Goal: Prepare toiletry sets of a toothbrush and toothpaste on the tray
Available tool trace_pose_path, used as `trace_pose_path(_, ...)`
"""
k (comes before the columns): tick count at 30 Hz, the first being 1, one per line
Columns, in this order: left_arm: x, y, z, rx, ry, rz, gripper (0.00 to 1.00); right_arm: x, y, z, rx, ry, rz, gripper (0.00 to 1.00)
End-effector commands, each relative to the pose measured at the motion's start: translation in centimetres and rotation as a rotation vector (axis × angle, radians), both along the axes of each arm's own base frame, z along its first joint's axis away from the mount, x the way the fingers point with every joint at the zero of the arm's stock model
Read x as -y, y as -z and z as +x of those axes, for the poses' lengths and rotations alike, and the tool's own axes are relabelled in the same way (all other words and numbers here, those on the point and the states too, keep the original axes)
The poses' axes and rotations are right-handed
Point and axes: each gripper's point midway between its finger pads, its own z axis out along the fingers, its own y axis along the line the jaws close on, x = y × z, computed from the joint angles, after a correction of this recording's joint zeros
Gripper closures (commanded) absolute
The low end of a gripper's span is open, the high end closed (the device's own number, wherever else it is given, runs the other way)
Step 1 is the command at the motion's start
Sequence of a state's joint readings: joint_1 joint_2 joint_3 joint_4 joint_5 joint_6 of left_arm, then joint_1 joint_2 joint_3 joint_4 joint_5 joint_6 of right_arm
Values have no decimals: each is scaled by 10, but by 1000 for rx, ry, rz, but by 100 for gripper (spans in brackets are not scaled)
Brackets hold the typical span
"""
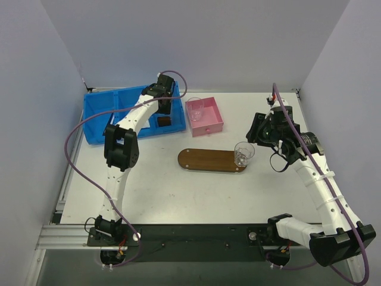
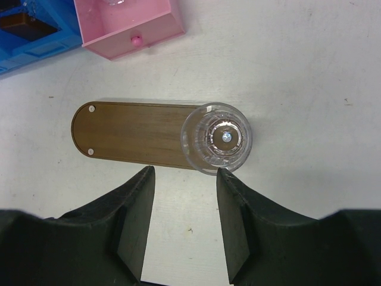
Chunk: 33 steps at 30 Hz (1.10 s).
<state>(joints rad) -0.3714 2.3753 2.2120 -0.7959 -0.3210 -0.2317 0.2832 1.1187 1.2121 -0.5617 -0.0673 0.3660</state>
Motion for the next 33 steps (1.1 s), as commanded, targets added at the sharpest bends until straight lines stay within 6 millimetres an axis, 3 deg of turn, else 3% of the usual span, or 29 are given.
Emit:
trace_pose_path(1,9,15,5,-6,4,-25,51,-1,-11,1,17,-3,-2,59)
trace_pose_path(7,32,0,4,37,22,-98,51,-2,-3,1,-5,-13,-10,59)
trace_pose_path(25,-8,-36,16,148,-104,31,52,-4,4,7,-32,-17,-17,59)
trace_pose_path(33,-1,-9,16,73,-50,-54,51,-4,9,7,-47,-19,-21,59)
